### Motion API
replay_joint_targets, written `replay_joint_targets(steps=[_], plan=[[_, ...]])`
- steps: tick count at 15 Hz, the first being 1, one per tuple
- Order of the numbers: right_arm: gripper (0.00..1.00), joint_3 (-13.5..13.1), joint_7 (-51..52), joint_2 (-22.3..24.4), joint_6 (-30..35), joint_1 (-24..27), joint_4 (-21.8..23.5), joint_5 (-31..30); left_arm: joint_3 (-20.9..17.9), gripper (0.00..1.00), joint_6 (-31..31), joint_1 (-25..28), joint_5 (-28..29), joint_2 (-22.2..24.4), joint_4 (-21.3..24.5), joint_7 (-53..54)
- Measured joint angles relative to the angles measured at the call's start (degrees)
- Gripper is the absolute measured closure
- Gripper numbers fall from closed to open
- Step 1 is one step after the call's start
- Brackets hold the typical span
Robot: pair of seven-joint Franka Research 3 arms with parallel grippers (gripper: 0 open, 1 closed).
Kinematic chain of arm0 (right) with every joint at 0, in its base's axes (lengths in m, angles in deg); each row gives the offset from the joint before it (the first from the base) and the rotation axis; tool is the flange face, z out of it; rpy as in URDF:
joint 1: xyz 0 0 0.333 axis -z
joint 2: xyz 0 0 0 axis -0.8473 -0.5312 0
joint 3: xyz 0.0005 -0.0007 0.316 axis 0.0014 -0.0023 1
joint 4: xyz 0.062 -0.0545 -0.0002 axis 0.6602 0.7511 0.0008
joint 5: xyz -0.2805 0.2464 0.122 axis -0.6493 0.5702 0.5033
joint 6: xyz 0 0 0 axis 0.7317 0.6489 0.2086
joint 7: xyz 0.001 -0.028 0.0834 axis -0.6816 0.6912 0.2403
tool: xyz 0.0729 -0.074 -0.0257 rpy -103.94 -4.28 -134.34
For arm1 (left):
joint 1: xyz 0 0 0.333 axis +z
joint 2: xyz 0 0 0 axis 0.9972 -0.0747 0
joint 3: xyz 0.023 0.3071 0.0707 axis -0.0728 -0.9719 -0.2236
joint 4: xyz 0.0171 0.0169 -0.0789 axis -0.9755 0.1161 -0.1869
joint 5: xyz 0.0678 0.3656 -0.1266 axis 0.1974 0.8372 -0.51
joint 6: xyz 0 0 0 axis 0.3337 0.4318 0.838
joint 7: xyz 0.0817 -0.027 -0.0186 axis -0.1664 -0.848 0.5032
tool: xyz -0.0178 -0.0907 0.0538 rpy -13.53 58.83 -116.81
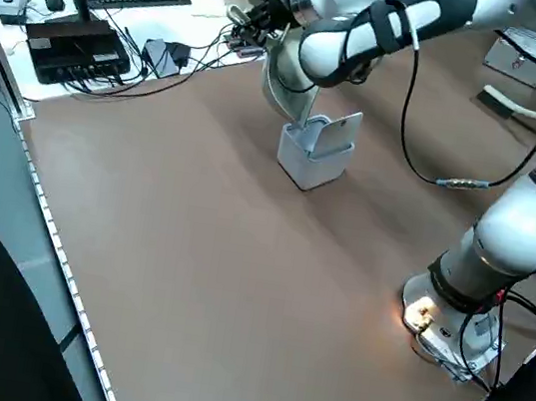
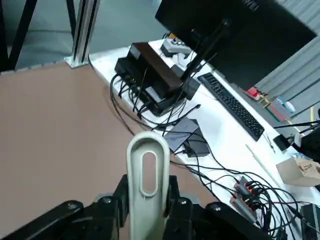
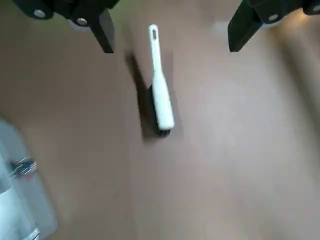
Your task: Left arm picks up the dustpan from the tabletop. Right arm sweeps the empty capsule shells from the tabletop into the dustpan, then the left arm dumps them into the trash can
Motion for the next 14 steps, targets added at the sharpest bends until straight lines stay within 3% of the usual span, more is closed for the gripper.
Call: replay_joint_targets(steps=[4,7,11,14], plan=[[0.00,0.06,0.00,0.00,0.12,0.30,-4.86,-3.87,0.71,0.67,7.56,-0.05,0.09,2.76,4.95,0.63],[0.00,0.10,-0.01,0.13,0.17,0.29,-7.60,-5.47,2.16,0.67,10.82,-0.07,0.10,3.03,5.92,0.70],[0.00,0.06,-0.01,1.94,1.60,0.35,-9.48,-6.96,3.35,0.67,12.90,-0.08,0.10,3.44,6.12,0.95],[0.00,-0.18,-0.06,3.40,6.86,1.33,-11.86,-8.64,3.50,0.67,12.96,0.00,0.10,5.07,7.12,0.98]])
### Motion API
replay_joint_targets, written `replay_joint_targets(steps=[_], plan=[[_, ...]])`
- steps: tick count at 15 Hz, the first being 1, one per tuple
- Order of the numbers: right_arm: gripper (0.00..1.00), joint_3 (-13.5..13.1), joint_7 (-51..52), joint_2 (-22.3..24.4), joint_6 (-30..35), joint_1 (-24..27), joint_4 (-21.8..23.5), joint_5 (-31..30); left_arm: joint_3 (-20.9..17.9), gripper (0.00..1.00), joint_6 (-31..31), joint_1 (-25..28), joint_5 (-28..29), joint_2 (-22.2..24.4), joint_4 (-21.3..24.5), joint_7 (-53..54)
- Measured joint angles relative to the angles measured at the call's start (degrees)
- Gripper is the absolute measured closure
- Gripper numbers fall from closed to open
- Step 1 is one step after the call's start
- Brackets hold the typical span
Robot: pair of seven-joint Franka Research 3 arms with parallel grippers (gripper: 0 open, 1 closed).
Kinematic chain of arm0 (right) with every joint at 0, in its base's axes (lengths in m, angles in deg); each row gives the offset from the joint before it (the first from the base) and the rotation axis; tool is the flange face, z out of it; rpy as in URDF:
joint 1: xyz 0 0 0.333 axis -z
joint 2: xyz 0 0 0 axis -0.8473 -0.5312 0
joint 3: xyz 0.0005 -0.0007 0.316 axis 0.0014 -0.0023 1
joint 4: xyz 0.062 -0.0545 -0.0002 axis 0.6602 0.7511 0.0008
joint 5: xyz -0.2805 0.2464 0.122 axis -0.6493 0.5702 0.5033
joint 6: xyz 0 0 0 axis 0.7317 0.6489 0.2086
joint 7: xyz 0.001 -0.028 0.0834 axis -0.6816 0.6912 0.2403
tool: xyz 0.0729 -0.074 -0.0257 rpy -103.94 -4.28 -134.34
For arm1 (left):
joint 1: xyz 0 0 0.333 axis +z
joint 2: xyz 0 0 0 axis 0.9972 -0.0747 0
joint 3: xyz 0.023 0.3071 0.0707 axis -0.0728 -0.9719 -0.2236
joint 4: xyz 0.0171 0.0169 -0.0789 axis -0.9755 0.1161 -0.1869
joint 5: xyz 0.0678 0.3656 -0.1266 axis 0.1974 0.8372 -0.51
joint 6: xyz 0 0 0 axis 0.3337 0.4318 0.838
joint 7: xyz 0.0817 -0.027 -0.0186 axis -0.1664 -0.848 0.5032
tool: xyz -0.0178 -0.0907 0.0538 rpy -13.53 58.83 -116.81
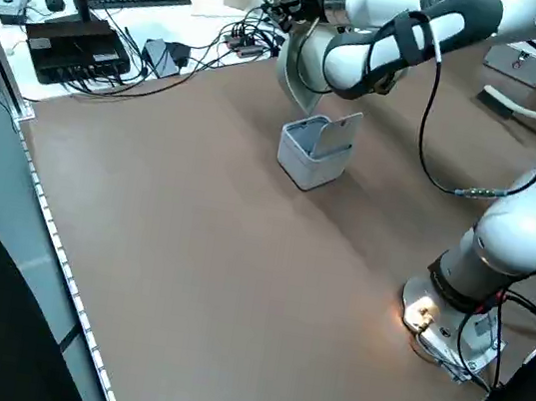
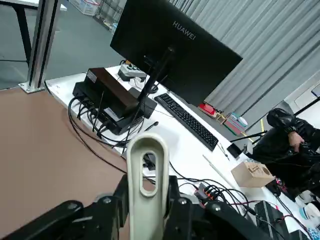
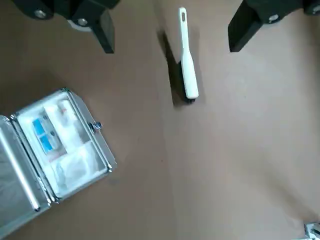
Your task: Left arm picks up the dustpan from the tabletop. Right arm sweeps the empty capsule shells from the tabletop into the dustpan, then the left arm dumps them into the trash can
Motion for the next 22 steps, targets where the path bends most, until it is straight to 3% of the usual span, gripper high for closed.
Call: replay_joint_targets(steps=[4,8,13,17,22], plan=[[0.00,-0.03,-0.02,0.57,-0.57,1.46,-0.68,-0.25,0.00,0.67,0.00,0.17,0.00,0.79,0.88,0.01],[0.00,0.53,-0.02,0.55,-2.19,1.43,-0.68,-5.82,0.00,0.67,0.00,0.17,0.00,0.86,0.92,0.07],[0.00,0.80,-0.02,0.55,-2.29,1.42,-0.68,-6.36,-0.02,0.67,-2.53,0.84,0.00,0.64,0.60,4.46],[0.00,1.00,-0.02,0.55,-2.54,1.28,-1.14,-6.54,0.02,0.67,-11.20,1.13,0.00,-0.55,-3.83,5.36],[0.00,1.08,-0.02,0.55,-2.54,1.19,-1.87,-6.54,0.08,0.67,-21.35,0.88,0.00,-5.38,-12.94,4.49]])
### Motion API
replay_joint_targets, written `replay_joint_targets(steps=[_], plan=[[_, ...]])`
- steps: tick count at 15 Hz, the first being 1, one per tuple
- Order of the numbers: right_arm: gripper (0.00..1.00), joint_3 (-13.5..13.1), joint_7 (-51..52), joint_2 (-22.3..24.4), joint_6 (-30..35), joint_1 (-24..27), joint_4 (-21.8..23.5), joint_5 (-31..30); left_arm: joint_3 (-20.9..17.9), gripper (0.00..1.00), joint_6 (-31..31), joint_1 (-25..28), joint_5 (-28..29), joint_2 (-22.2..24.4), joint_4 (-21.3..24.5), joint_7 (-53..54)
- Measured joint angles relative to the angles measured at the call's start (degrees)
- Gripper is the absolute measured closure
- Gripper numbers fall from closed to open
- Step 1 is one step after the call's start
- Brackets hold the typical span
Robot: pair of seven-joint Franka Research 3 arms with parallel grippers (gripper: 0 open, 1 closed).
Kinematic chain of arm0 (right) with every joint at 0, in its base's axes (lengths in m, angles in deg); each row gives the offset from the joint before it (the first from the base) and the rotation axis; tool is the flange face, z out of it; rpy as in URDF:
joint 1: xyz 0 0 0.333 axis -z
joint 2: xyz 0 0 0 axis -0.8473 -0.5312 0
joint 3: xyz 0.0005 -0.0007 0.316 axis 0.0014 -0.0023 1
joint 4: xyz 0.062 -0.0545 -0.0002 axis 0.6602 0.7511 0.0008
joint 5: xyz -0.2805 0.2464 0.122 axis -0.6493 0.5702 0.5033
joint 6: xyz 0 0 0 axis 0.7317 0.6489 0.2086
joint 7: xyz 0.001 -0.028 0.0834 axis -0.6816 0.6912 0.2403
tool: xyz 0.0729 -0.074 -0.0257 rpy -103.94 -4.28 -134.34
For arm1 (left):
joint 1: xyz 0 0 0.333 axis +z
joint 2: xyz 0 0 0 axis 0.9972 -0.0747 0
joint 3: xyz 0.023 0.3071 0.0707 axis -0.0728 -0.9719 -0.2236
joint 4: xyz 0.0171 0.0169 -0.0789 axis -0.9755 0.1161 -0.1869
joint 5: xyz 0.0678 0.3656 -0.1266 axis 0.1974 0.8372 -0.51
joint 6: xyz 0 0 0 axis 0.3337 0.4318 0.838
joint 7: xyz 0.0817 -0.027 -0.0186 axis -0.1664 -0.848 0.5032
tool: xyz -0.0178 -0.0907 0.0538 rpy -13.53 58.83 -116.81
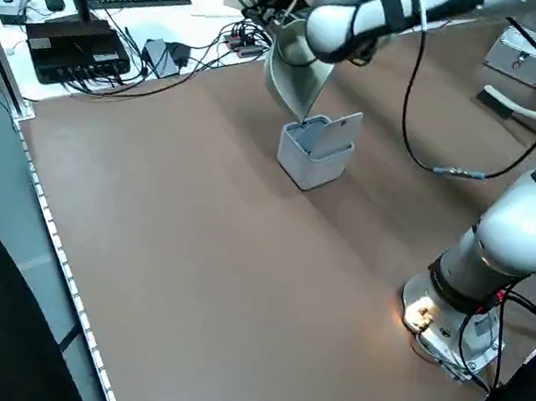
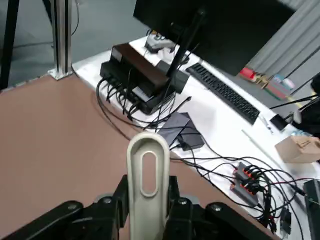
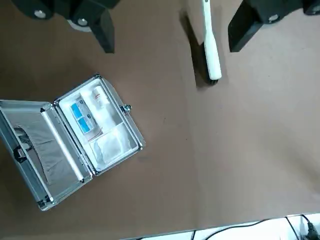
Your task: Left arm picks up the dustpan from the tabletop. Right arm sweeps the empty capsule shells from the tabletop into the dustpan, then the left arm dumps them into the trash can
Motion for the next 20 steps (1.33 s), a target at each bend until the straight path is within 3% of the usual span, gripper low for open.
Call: replay_joint_targets(steps=[3,4,12,20], plan=[[0.00,0.00,0.00,0.00,0.00,0.00,0.00,0.00,0.03,0.67,-9.40,-1.04,0.00,-3.74,-7.92,-0.69],[0.00,0.00,0.00,0.00,0.00,0.00,0.00,0.00,0.07,0.67,-15.00,-1.51,0.00,-6.06,-13.03,-0.97],[0.00,0.02,-0.03,0.00,0.00,-0.01,-0.01,0.07,-0.08,0.67,-40.24,-1.55,-0.01,-17.01,-34.00,-5.19],[0.00,-0.13,-0.16,-0.09,0.00,0.16,0.00,0.58,-2.39,0.67,-50.56,-0.58,-0.02,-27.32,-45.72,-18.92]])
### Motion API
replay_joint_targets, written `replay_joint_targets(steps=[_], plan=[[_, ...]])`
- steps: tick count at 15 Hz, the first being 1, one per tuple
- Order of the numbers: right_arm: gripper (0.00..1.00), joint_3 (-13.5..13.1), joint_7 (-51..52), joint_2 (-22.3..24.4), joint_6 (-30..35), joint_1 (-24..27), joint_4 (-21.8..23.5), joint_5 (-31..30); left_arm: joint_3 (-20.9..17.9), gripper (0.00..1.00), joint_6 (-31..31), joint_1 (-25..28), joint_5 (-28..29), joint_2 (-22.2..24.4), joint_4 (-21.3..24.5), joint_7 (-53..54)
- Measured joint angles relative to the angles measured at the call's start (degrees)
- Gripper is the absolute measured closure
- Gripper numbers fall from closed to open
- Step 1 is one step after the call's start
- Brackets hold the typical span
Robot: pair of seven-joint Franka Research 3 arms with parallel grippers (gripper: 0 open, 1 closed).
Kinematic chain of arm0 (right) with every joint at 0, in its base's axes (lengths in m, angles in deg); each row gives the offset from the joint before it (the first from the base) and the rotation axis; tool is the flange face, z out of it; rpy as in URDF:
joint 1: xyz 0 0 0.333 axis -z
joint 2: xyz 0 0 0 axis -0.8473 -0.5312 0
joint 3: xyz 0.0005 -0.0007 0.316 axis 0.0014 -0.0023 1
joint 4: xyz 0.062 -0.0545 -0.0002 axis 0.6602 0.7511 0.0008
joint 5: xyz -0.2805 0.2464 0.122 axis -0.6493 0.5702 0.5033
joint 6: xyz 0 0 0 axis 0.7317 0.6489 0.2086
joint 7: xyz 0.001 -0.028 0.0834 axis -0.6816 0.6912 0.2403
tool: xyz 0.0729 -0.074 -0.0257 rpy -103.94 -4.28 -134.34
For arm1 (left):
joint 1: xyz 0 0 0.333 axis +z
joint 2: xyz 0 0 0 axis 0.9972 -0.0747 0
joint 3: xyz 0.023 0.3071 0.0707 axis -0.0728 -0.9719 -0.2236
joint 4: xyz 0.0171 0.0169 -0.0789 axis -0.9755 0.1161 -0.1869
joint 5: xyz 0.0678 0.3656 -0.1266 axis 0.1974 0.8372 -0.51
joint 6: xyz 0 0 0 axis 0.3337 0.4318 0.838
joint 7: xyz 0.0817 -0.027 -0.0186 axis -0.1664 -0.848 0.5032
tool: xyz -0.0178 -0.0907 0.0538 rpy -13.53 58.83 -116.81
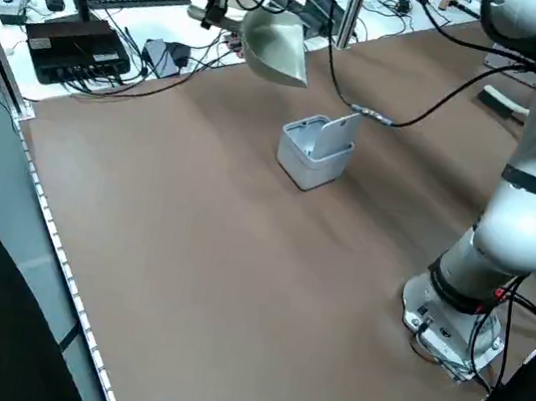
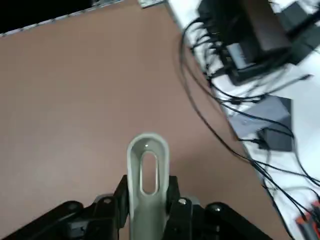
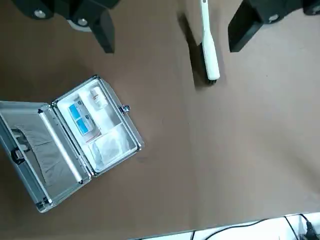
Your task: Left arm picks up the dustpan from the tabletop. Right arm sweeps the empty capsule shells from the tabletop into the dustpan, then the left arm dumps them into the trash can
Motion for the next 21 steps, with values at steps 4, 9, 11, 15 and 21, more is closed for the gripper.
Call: replay_joint_targets(steps=[4,9,11,15,21], plan=[[0.00,-0.04,0.00,-0.27,0.00,0.06,0.00,0.18,-2.13,0.67,-5.03,0.19,0.00,-5.75,-6.41,-4.71],[0.00,-0.06,-0.01,-0.31,0.00,0.10,0.00,0.19,-3.12,0.67,-5.80,0.86,-0.01,-11.57,-11.03,-11.16],[0.00,-0.07,-0.01,-0.34,0.00,0.10,0.00,0.20,-3.71,0.67,-5.86,0.87,-0.01,-14.47,-12.39,-11.81],[0.00,-0.08,-0.01,-0.35,-0.01,0.11,0.00,0.21,-4.22,0.67,-5.88,0.88,0.00,-16.95,-13.16,-11.81],[0.00,-0.15,-0.02,-0.45,-0.01,0.15,0.00,0.23,-5.11,0.67,-3.17,1.94,0.00,-19.14,-13.52,-11.49]])
